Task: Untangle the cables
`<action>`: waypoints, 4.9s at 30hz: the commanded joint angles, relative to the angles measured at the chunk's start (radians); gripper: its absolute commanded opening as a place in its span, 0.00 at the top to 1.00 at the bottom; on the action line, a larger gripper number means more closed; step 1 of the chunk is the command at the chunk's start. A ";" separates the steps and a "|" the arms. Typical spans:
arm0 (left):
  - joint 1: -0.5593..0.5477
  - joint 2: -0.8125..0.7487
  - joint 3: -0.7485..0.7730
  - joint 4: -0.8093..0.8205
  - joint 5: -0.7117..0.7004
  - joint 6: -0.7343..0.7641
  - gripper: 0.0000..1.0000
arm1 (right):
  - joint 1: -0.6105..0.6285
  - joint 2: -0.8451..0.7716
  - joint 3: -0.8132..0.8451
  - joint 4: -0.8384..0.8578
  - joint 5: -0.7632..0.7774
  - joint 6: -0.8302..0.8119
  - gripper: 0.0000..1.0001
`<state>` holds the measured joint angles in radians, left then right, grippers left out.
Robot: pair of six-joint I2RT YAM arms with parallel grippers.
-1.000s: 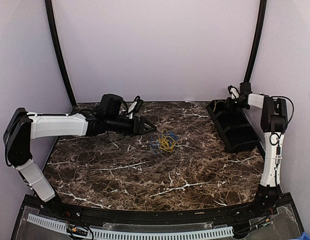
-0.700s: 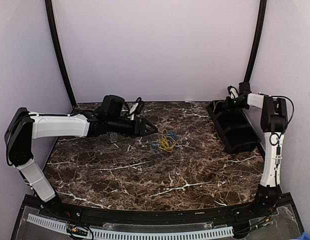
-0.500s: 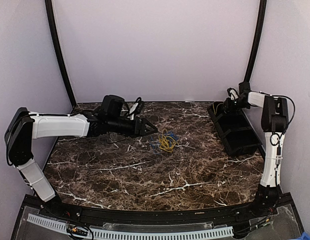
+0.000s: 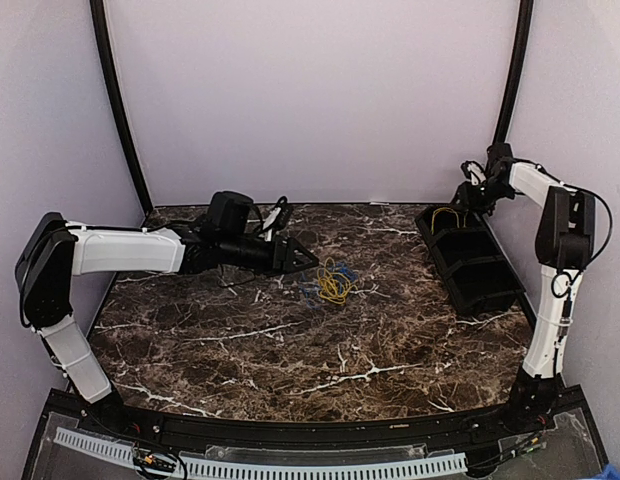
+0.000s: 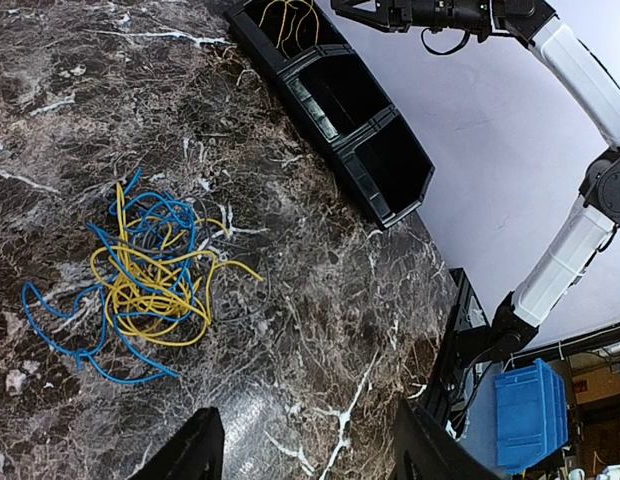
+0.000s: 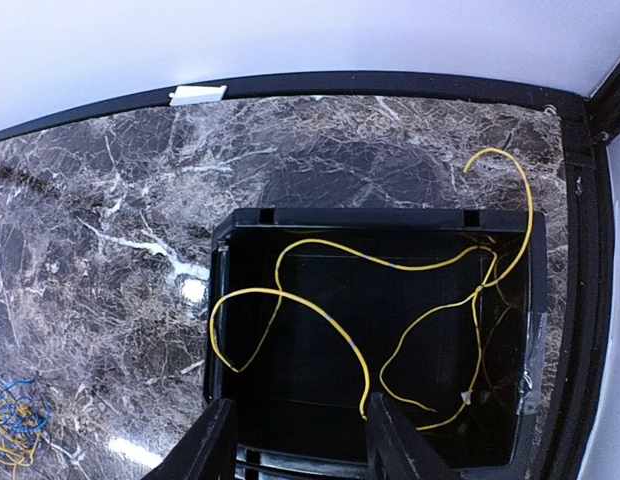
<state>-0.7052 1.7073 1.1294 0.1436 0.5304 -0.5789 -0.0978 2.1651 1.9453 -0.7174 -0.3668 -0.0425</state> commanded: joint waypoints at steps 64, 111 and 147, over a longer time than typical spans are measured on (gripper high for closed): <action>-0.005 -0.015 0.005 0.033 0.015 -0.005 0.39 | -0.028 0.146 0.159 0.259 0.265 -0.003 0.69; -0.005 0.006 0.010 0.037 0.026 -0.011 0.39 | -0.034 0.104 0.088 0.264 0.160 -0.021 1.00; -0.009 0.039 0.002 0.060 0.046 -0.028 0.39 | -0.036 0.200 0.188 0.202 0.173 0.029 0.64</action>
<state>-0.7109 1.7538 1.1301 0.2085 0.5709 -0.6147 -0.1272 2.3379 2.0792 -0.4995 -0.2287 -0.0395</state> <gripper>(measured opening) 0.609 0.354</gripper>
